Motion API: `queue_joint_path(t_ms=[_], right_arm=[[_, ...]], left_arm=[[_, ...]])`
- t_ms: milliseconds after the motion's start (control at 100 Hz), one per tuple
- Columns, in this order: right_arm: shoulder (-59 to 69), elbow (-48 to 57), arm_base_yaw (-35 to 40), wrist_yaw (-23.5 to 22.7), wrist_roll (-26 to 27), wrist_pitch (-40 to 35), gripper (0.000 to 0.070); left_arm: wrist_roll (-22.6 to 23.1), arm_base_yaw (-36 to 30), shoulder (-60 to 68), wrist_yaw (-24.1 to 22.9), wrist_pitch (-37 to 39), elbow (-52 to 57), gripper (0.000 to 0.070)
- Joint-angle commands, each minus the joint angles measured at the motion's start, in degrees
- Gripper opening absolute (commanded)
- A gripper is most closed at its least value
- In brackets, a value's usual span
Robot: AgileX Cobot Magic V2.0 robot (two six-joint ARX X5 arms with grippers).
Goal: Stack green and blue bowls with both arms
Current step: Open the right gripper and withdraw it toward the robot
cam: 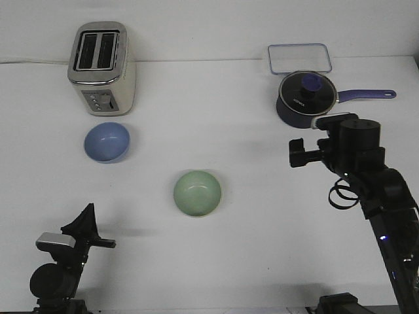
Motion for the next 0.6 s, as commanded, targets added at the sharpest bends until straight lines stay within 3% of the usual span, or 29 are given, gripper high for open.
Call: queue_joint_path(t_ms=[0,590], right_arm=[[-1.3,-0.7,-1.2,-0.1,-1.9,1.0,0.0657],[-23.9,-44.5,-3.5,-0.1,-0.9,37.0,0.0657]], left_arm=[[-0.1,0.0,-0.1,-0.1,0.7,-1.1,0.0012],[-0.1,0.0,-0.1,-0.1,0.7,-1.1,0.0012]])
